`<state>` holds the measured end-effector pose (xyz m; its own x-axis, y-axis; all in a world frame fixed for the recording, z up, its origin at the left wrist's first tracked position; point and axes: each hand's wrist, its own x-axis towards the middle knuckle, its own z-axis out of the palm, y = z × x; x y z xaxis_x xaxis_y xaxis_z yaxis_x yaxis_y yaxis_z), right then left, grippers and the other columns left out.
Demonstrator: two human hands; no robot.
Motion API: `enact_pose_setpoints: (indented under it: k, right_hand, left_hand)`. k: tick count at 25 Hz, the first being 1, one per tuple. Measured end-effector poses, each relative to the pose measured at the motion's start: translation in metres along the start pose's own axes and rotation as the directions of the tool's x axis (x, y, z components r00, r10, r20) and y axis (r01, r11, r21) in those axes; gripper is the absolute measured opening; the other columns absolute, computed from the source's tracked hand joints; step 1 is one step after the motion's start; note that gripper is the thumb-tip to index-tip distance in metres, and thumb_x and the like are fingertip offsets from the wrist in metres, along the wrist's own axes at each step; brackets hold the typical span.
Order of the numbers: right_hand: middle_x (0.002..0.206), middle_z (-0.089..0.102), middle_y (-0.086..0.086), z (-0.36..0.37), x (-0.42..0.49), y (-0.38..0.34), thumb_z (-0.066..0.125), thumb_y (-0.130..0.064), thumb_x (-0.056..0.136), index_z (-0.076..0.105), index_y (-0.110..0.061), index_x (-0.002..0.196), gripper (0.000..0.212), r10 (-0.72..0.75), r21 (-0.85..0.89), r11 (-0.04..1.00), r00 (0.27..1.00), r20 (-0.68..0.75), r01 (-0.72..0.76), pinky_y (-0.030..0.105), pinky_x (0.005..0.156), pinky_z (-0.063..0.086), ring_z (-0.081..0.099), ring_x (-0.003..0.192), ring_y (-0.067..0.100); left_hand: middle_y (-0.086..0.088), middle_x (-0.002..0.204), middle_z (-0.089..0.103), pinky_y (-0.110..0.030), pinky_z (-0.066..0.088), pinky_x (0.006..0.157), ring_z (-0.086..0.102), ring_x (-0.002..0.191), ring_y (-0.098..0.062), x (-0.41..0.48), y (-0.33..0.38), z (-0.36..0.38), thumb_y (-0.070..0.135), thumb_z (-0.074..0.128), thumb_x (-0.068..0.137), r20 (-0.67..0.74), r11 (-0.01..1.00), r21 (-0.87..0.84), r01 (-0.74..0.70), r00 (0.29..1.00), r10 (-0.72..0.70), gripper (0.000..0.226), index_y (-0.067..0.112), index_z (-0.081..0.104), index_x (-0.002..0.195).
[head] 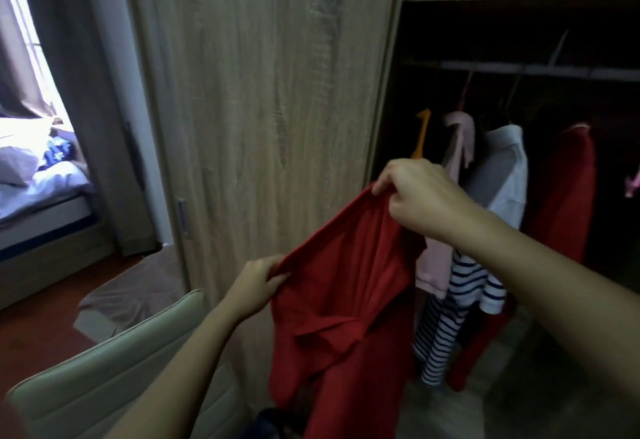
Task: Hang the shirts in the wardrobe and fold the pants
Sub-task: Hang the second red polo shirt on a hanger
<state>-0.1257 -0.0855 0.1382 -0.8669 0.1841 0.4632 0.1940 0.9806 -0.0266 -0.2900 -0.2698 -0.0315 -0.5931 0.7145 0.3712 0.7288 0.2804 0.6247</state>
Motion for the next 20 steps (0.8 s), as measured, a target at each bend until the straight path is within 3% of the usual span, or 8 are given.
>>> enact_pose_setpoints:
  k: [1, 3, 7, 10, 13, 15, 18, 20]
  right_hand:
    - [0.111, 0.067, 0.002, -0.001, -0.009, 0.011, 0.051, 0.000, 0.071, 0.072, -0.019, 0.099, 0.040, 0.028, -0.026, 0.999, 0.997, 0.065, -0.026, 0.036, 0.088, 0.050, 0.060, 0.108, 0.024]
    - [0.108, 0.068, -0.001, 0.003, -0.030, 0.033, 0.052, -0.001, 0.072, 0.073, -0.028, 0.090, 0.038, 0.150, -0.039, 0.989, 0.970, 0.194, -0.145, 0.034, 0.085, 0.051, 0.061, 0.103, 0.021]
    - [0.093, 0.070, -0.004, 0.011, -0.074, 0.071, 0.050, 0.000, 0.068, 0.061, -0.039, 0.053, 0.042, 0.355, 0.000, 0.930, 0.900, 0.253, -0.367, 0.036, 0.077, 0.054, 0.064, 0.089, 0.020]
    - [0.101, 0.070, -0.004, 0.004, -0.105, 0.091, 0.046, 0.001, 0.065, 0.071, -0.037, 0.071, 0.046, 0.426, 0.013, 0.898, 0.875, 0.228, -0.440, 0.032, 0.082, 0.052, 0.064, 0.095, 0.022]
    - [0.113, 0.067, -0.005, -0.006, -0.130, 0.114, 0.046, 0.005, 0.062, 0.074, -0.032, 0.091, 0.055, 0.399, 0.034, 0.906, 0.876, 0.270, -0.423, 0.032, 0.094, 0.047, 0.061, 0.107, 0.018]
    - [0.116, 0.065, -0.004, -0.017, -0.146, 0.128, 0.047, 0.012, 0.062, 0.074, -0.023, 0.098, 0.057, 0.394, 0.081, 0.898, 0.871, 0.294, -0.433, 0.021, 0.097, 0.042, 0.057, 0.112, 0.014]
    - [0.115, 0.059, -0.003, -0.036, -0.160, 0.142, 0.046, 0.018, 0.065, 0.072, -0.016, 0.102, 0.057, 0.396, 0.157, 0.879, 0.872, 0.288, -0.451, -0.004, 0.087, 0.030, 0.051, 0.112, 0.005]
    - [0.111, 0.058, -0.005, -0.049, -0.159, 0.153, 0.047, 0.017, 0.067, 0.072, -0.014, 0.103, 0.053, 0.392, 0.193, 0.877, 0.888, 0.239, -0.440, -0.004, 0.087, 0.031, 0.052, 0.111, 0.006]
  left_hand:
    - [0.021, 0.072, 0.063, -0.006, 0.039, 0.061, 0.061, 0.074, -0.005, 0.005, 0.001, -0.006, 0.016, 0.058, 0.076, -0.034, 1.000, -0.004, 0.022, 0.999, -0.022, 0.018, 0.029, 0.068, 0.082]
    - [0.009, 0.083, 0.064, -0.002, 0.042, 0.058, 0.061, 0.072, -0.009, 0.021, 0.010, -0.022, -0.010, 0.059, 0.070, -0.088, 0.998, 0.006, 0.070, 0.994, -0.069, 0.038, 0.018, 0.068, 0.094]
    - [0.001, 0.079, 0.062, -0.017, 0.049, 0.050, 0.060, 0.067, -0.017, 0.042, 0.036, -0.030, -0.021, 0.056, 0.064, 0.233, 0.999, -0.032, 0.042, 0.972, -0.034, 0.041, 0.016, 0.059, 0.081]
    - [-0.005, 0.068, 0.062, -0.017, 0.045, 0.050, 0.058, 0.064, -0.012, 0.053, 0.063, -0.020, -0.027, 0.053, 0.064, 0.296, 0.966, -0.257, 0.016, 0.953, 0.063, 0.050, 0.022, 0.061, 0.064]
    - [-0.005, 0.065, 0.070, -0.019, 0.052, 0.058, 0.065, 0.062, -0.010, 0.068, 0.091, -0.007, -0.020, 0.065, 0.069, 0.321, 0.944, -0.330, -0.021, 0.938, 0.133, 0.042, 0.022, 0.070, 0.068]
    - [-0.007, 0.068, 0.072, -0.021, 0.055, 0.062, 0.068, 0.064, -0.012, 0.076, 0.110, 0.007, -0.018, 0.065, 0.071, 0.379, 0.947, -0.320, -0.040, 0.910, 0.167, 0.038, 0.020, 0.073, 0.070]
    - [-0.008, 0.070, 0.072, -0.030, 0.052, 0.067, 0.065, 0.066, -0.016, 0.085, 0.134, 0.022, -0.006, 0.060, 0.067, 0.315, 0.946, -0.322, -0.035, 0.938, 0.142, 0.034, 0.024, 0.075, 0.068]
    - [-0.015, 0.078, 0.072, -0.033, 0.046, 0.071, 0.062, 0.071, -0.019, 0.086, 0.159, 0.028, 0.016, 0.061, 0.054, 0.376, 0.916, -0.402, -0.001, 0.912, 0.166, 0.027, 0.021, 0.076, 0.076]
